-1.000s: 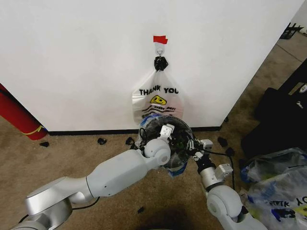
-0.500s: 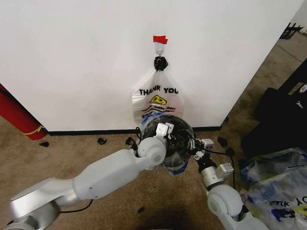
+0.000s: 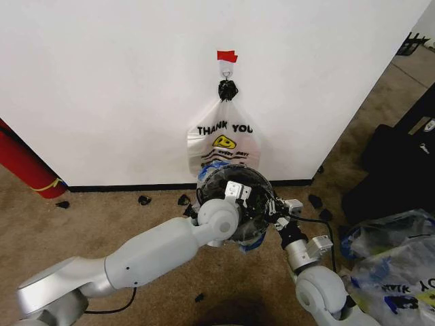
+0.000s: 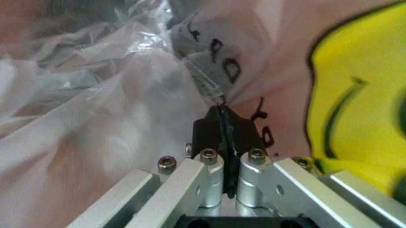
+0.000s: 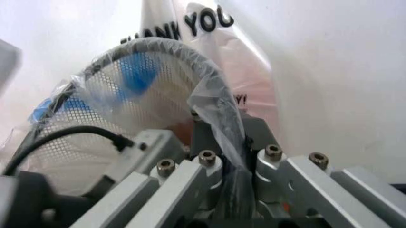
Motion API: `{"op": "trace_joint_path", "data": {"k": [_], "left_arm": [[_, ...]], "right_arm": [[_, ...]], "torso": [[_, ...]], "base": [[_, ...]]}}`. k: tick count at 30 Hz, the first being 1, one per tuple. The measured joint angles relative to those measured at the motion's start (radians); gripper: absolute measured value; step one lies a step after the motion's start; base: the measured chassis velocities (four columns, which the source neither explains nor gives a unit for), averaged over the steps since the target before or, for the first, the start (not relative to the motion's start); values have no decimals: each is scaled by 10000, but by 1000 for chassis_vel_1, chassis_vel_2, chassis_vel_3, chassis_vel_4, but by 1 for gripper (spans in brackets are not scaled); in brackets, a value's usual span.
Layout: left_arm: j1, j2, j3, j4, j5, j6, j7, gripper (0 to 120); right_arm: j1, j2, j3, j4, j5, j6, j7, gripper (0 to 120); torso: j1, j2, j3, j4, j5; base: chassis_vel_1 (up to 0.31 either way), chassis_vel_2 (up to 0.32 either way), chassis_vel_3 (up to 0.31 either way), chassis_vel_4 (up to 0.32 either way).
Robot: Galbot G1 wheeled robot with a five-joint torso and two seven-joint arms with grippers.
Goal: Pick up the garbage bag from the wall and place it over the trash bin.
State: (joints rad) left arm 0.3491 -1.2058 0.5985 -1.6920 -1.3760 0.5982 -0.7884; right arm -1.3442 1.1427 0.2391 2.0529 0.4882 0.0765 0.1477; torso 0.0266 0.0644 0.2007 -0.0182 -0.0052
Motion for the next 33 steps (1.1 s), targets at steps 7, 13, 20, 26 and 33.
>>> {"op": "trace_joint_path", "data": {"k": [7,13,20,26,33], "left_arm": [[-39,-362,-9,790,463,-301,194,0],[22,-471,-167,1193,696,-535,275,0],[140,41,-428,33,282,-589,4,0],[319,632,-959,-1074,-604,-563,-368,0],[511,1062,-931,-1782,-1285,-300,-674,0]], "right_arm": [[-5,-26,-1,87,111,-12,0,1],[29,-39,3,146,179,-64,14,1],[105,-72,48,-72,38,-23,27,1],[34,-29,57,-123,-229,24,29,1],[1,-31,61,-121,-272,34,29,1]], "torso": [[0,0,0,0,-1],[0,0,0,0,-1],[0,0,1,1,-1],[0,0,0,3,-2],[0,0,0,1,-1]], "base": [[0,0,0,0],[0,0,0,0],[0,0,0,0],[0,0,0,0],[0,0,0,0]]}}
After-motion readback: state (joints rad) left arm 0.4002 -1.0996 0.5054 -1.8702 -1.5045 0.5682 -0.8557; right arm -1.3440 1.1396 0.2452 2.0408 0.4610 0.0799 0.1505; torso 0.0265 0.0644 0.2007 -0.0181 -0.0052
